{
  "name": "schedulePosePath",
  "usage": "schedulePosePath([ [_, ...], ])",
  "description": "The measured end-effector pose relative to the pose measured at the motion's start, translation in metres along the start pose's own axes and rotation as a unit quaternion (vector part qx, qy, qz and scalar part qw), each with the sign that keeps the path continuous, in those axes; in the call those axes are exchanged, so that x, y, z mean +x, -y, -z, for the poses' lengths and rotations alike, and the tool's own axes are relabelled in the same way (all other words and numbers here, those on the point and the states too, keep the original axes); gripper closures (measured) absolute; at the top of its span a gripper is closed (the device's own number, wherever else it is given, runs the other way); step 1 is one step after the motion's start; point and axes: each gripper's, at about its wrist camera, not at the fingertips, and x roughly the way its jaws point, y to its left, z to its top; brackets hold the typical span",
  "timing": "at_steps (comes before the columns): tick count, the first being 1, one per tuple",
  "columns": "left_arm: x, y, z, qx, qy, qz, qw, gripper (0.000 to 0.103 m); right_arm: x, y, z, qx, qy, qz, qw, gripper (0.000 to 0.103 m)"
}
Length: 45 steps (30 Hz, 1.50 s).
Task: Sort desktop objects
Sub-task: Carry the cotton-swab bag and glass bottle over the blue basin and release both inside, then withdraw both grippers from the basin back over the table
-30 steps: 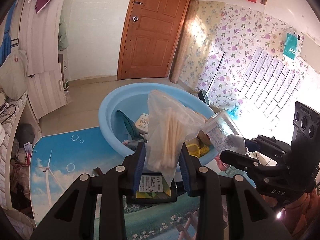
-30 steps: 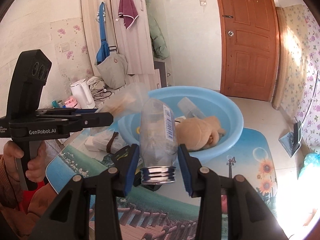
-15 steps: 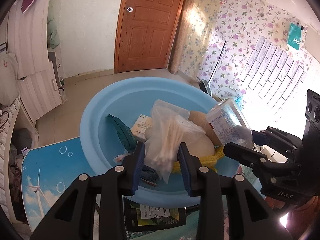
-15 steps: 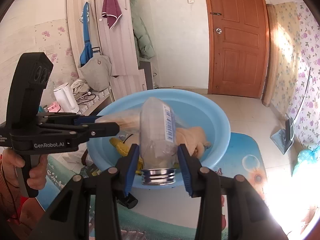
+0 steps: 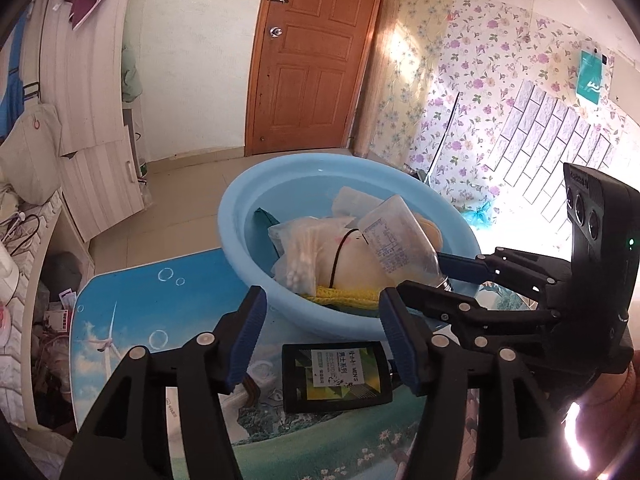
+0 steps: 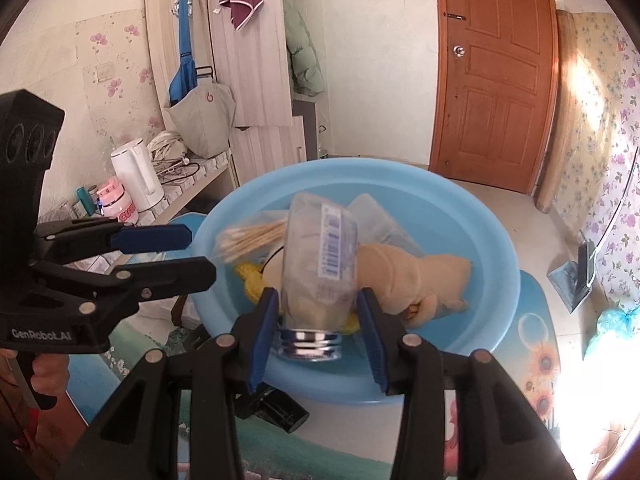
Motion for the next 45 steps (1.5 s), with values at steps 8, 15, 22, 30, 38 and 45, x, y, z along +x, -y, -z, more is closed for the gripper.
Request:
schedulePosePath([
  [8,-0.008,-0.008,0.013,-0.031,-0.002,-0.004,0.9995,0.017,-0.019,0.003,0.006,0.012,0.0,0.001,1.0,0.062],
  [15,-0.011,-0.018,0.03,-0.06,-0.008,-0.015,0.998,0.011,-0.036,0.002,0.015,0.004,0.006,0.007,1.0,0.062],
  [22,-0.008,-0.025,0.039,-0.073,-0.028,-0.023,0.9966,0.011,-0.046,0.002,0.021,-0.001,0.006,0.013,1.0,0.062],
  [30,-0.002,-0.032,0.048,-0.078,-0.069,-0.053,0.9932,0.006,-0.046,0.003,0.033,0.011,-0.013,0.007,1.0,0.062],
  [38,-0.004,-0.044,0.061,-0.085,-0.081,-0.059,0.9913,0.006,-0.038,-0.004,0.045,0.015,-0.034,-0.002,0.999,0.062],
  [45,-0.006,-0.065,0.076,-0.104,-0.086,-0.067,0.9885,0.006,-0.026,-0.011,0.048,0.017,-0.051,-0.009,0.999,0.062],
])
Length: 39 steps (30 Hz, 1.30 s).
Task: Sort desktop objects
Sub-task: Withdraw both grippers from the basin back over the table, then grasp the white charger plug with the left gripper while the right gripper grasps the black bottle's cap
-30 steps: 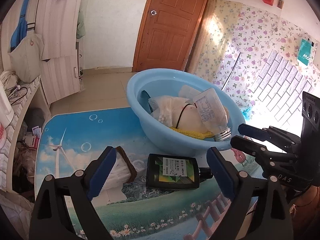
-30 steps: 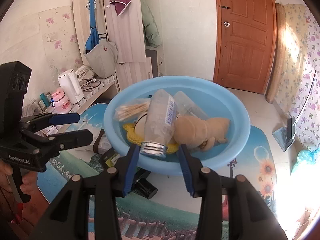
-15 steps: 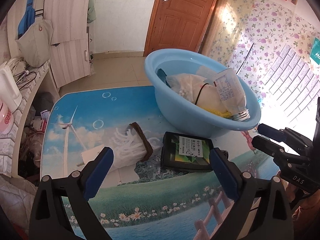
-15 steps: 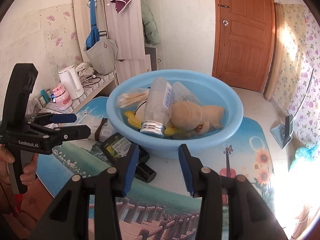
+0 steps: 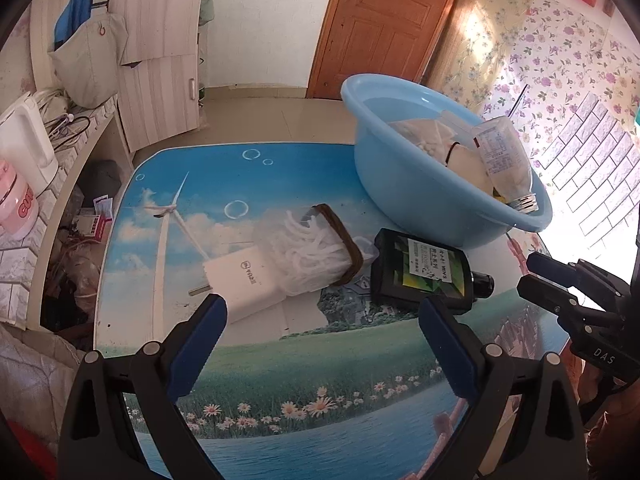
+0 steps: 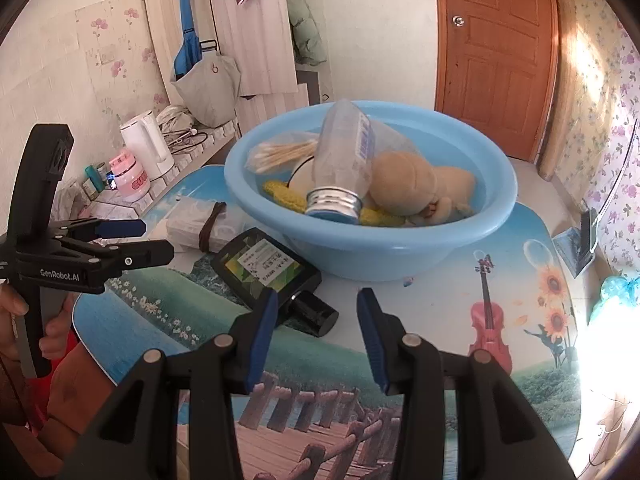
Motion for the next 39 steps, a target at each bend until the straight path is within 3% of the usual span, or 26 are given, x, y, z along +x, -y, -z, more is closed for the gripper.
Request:
schedulePosePath([
  [6,-0.002,-0.015,0.001,-0.005,0.011,-0.005,0.9999,0.006,0.013,-0.004,0.004,0.007,-0.017,0.001,1.0,0.062],
  [10,0.001,-0.024,0.003,-0.002,0.008,-0.013,0.9999,0.006,0.02,-0.006,0.006,0.012,-0.027,-0.001,1.0,0.047],
  [20,0.008,-0.045,0.008,-0.008,0.003,-0.026,0.9996,0.006,0.033,-0.007,0.009,0.023,-0.045,-0.004,0.999,0.043],
  [24,0.009,-0.052,0.006,-0.014,0.003,-0.025,0.9996,0.006,0.039,-0.009,0.009,0.02,-0.05,-0.008,0.999,0.034],
  [31,0.019,-0.06,0.006,-0.033,-0.012,-0.026,0.999,0.006,0.05,-0.011,0.007,0.016,-0.057,-0.007,0.998,0.034],
  [39,0.03,-0.052,-0.001,-0.019,-0.015,-0.03,0.9992,0.006,0.063,-0.014,0.001,0.009,-0.064,-0.016,0.998,0.034],
])
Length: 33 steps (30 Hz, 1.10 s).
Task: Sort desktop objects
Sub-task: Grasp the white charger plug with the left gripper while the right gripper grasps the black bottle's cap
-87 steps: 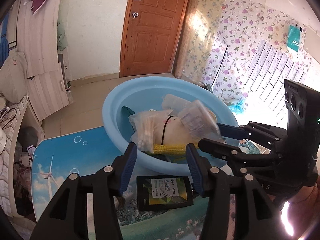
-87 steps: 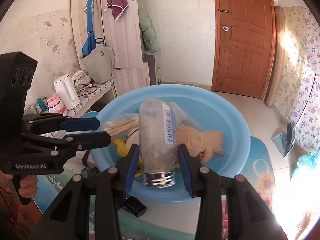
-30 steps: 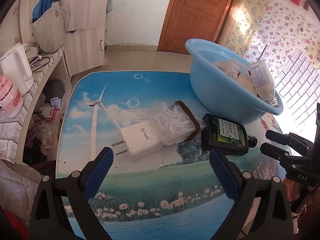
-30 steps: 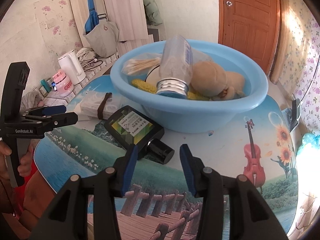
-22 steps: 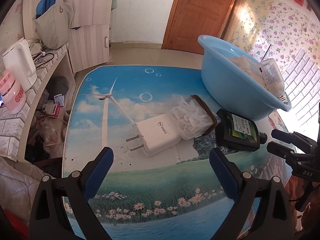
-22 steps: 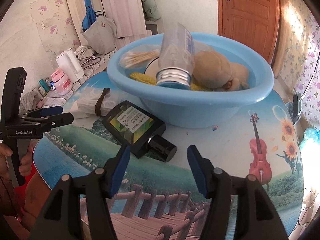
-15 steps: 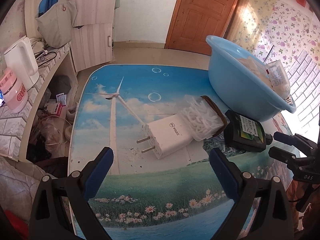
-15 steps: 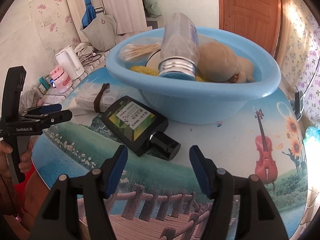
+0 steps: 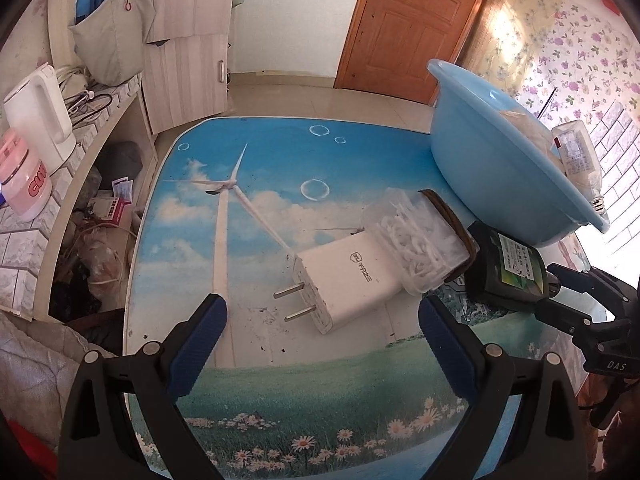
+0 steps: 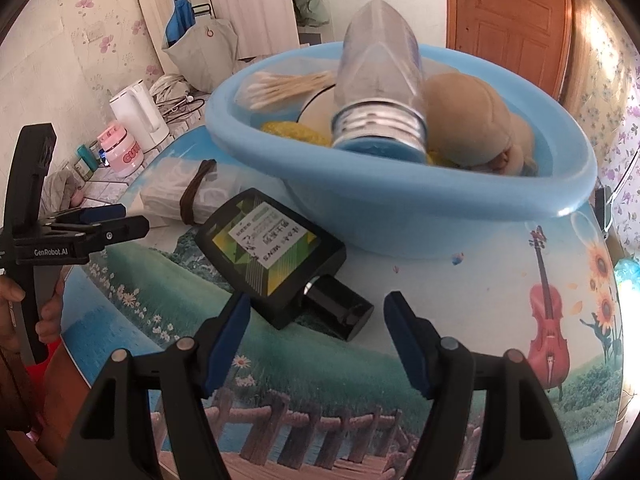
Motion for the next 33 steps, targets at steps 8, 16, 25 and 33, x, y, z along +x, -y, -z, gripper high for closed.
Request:
schedulePosePath([
  [8,0.006,0.007,-0.004,0.016,0.004,-0.008,0.9998,0.006,0.004,-0.003,0.001,-0.013,-0.006,-0.012,1.0,0.034],
  [16,0.003,0.008,-0.004,0.022,0.01,-0.009,0.9997,0.031,-0.004,-0.001,0.008,-0.01,0.005,-0.028,1.0,0.045],
  [25,-0.003,0.01,0.004,0.03,0.008,-0.005,0.9995,0.039,-0.004,0.001,0.011,-0.015,-0.004,-0.039,0.999,0.048],
  [33,-0.012,0.02,0.019,0.038,0.005,-0.002,0.9992,0.039,-0.009,-0.005,0.022,-0.038,0.002,-0.028,0.999,0.076],
])
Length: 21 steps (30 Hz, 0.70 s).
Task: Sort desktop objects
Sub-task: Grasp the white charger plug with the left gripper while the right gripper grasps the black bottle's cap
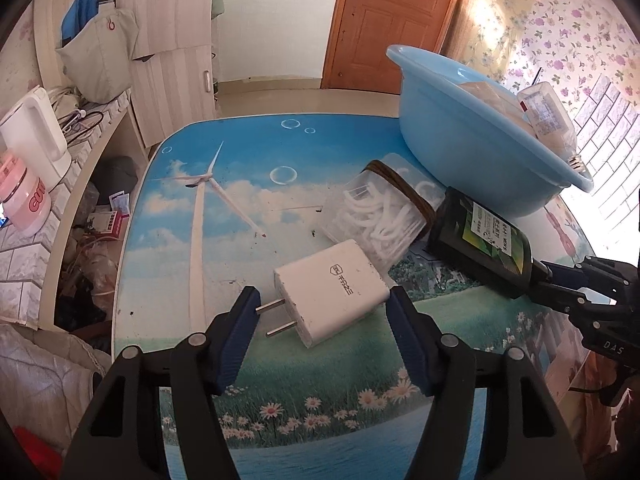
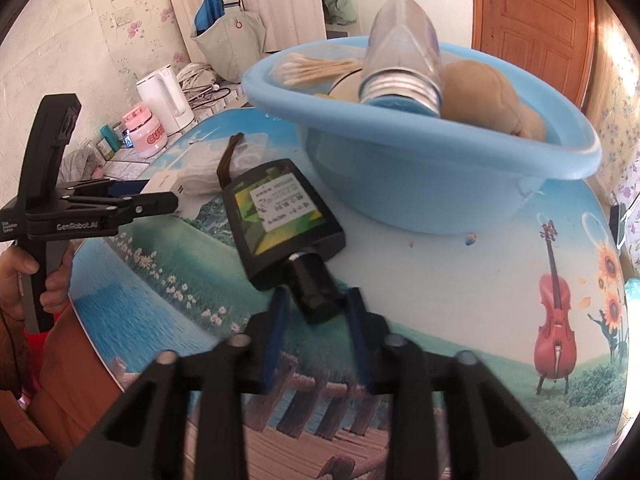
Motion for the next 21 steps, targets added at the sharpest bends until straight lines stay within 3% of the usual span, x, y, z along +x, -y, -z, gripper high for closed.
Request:
schedulePosePath([
  [6,-0.004,0.011,0.007,0.007,-0.004,0.006,0.9999,0.039,-0.006,-0.004,0.007,-0.016,0.001,0.012,1.0,0.077],
  [21,-0.01,0.056,0.025,0.064,-0.013,0.027,0.9975,0.039,-0.038,0.023,0.041,0.019,0.0,0.034,0.999,0.077],
])
